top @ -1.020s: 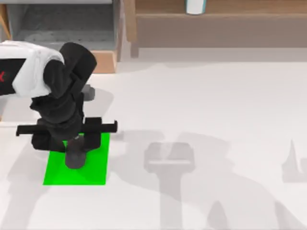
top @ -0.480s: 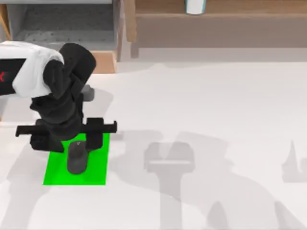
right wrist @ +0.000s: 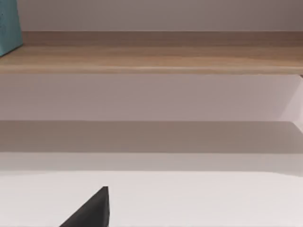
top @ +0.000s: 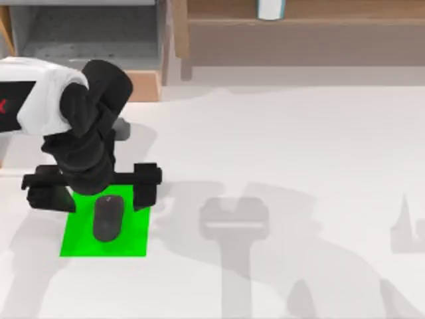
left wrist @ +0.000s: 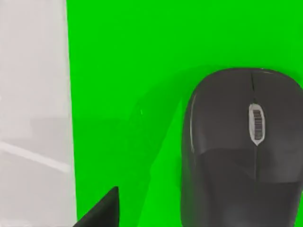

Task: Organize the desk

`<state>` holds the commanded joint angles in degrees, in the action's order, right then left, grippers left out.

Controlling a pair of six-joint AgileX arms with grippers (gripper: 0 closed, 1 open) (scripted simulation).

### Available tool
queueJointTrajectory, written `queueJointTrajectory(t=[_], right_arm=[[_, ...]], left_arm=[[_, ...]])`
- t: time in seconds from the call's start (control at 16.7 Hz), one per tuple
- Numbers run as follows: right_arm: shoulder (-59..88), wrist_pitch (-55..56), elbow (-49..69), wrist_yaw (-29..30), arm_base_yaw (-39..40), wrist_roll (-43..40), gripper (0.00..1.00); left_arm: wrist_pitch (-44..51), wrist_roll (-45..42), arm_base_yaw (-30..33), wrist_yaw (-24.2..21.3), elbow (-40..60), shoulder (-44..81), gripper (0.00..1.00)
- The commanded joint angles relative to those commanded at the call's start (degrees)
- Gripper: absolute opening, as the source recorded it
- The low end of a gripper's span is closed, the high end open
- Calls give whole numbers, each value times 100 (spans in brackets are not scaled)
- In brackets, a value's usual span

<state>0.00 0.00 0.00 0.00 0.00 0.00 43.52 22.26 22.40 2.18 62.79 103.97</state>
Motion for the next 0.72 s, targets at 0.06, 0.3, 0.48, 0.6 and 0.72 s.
queueJointTrajectory(t=[0.06,0.3,0.48,0.6,0.72], right_arm=[[0,0,0,0,0,0,100],[0,0,0,0,0,0,100],[0,0,0,0,0,0,100],[0,0,0,0,0,0,100],[0,0,0,0,0,0,100]], left_arm=[[0,0,0,0,0,0,100],[-1,-1,9,-1,1,-4,100],[-348,-352,11,-342,-107,-124,100],[-874,-859,-35,-803,-286,-269,100],[-1622,-1512,-165,-1378,-558,-416,100]])
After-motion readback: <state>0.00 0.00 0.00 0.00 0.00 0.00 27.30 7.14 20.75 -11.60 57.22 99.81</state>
